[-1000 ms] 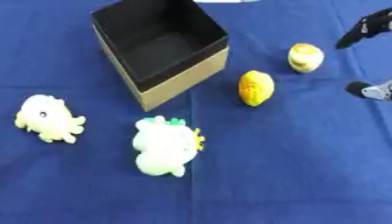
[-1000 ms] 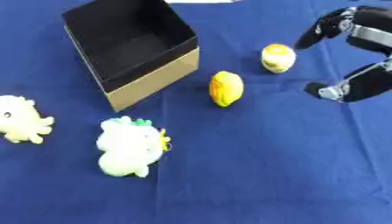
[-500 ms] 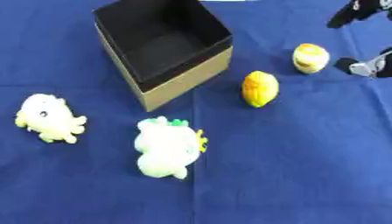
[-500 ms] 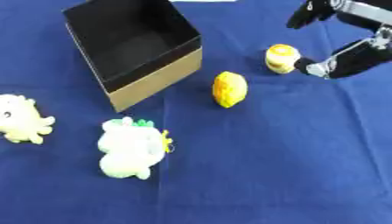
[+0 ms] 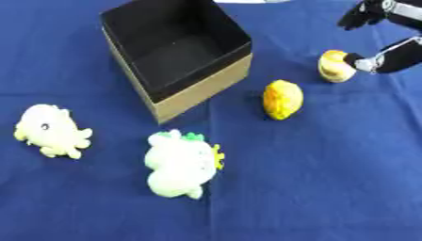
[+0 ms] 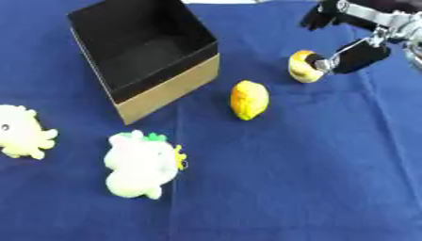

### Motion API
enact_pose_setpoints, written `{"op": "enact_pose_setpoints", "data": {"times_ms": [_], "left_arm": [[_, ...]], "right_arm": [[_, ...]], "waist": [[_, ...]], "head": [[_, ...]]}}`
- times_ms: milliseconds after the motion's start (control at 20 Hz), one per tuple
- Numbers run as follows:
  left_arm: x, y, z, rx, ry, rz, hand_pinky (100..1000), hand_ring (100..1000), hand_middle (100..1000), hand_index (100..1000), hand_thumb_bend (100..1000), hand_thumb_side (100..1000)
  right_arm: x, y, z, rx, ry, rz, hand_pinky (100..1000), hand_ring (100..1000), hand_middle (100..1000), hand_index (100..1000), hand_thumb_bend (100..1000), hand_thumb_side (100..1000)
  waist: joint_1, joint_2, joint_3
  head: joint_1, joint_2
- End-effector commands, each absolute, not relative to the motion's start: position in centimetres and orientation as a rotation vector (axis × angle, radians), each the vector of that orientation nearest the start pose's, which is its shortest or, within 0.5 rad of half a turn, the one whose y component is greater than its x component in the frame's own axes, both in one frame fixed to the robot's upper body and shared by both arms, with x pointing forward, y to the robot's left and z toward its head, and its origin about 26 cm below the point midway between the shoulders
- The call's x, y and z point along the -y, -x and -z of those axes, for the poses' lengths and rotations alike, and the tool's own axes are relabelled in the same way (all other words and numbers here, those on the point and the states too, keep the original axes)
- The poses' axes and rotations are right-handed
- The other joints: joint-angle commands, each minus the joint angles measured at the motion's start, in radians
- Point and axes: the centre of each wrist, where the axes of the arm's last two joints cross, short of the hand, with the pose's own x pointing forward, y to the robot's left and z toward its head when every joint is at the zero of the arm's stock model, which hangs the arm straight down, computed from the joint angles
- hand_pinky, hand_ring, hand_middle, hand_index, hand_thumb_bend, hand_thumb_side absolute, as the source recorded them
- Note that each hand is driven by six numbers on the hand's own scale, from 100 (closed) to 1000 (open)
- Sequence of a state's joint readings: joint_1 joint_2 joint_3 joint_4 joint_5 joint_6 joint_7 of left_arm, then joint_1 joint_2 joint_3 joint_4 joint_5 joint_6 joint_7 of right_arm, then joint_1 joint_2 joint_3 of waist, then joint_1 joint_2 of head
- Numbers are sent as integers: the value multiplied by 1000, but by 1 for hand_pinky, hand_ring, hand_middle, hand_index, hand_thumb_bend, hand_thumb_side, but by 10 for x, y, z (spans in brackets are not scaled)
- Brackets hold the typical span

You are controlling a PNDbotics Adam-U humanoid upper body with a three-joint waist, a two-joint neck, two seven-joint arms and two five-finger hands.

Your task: Pick up objects on the table and place them in the box.

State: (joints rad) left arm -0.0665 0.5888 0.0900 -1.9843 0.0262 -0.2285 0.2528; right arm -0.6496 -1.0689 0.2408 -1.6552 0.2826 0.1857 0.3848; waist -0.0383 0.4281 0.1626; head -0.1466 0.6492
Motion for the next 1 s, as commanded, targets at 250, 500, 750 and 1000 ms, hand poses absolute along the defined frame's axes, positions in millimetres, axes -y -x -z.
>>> {"op": "enact_pose_setpoints", "data": {"times_ms": [250, 500, 750, 1000], "left_arm": [[-340, -269, -182, 2335, -522, 317, 748, 625, 623, 814, 270, 539], [-339, -269, -182, 2335, -520, 312, 748, 625, 623, 814, 269, 540], [-338, -270, -181, 2336, -513, 308, 749, 623, 623, 815, 261, 545], [-337, -270, -180, 2336, -508, 306, 751, 616, 624, 815, 254, 549]], "right_arm": [[362, -355, -314, 1401, 1018, -1343, 844, 833, 758, 835, 380, 100], [372, -359, -309, 1358, 1055, -1327, 846, 834, 763, 836, 376, 100], [382, -363, -303, 1324, 1106, -1298, 848, 837, 767, 838, 370, 100], [391, -369, -297, 1290, 1155, -1265, 848, 835, 768, 838, 369, 100]], "waist": [[3, -8, 10], [4, 0, 15], [6, 7, 20], [10, 14, 30]], "head": [[-7, -18], [-8, -21], [-11, -28], [-20, -39]]}}
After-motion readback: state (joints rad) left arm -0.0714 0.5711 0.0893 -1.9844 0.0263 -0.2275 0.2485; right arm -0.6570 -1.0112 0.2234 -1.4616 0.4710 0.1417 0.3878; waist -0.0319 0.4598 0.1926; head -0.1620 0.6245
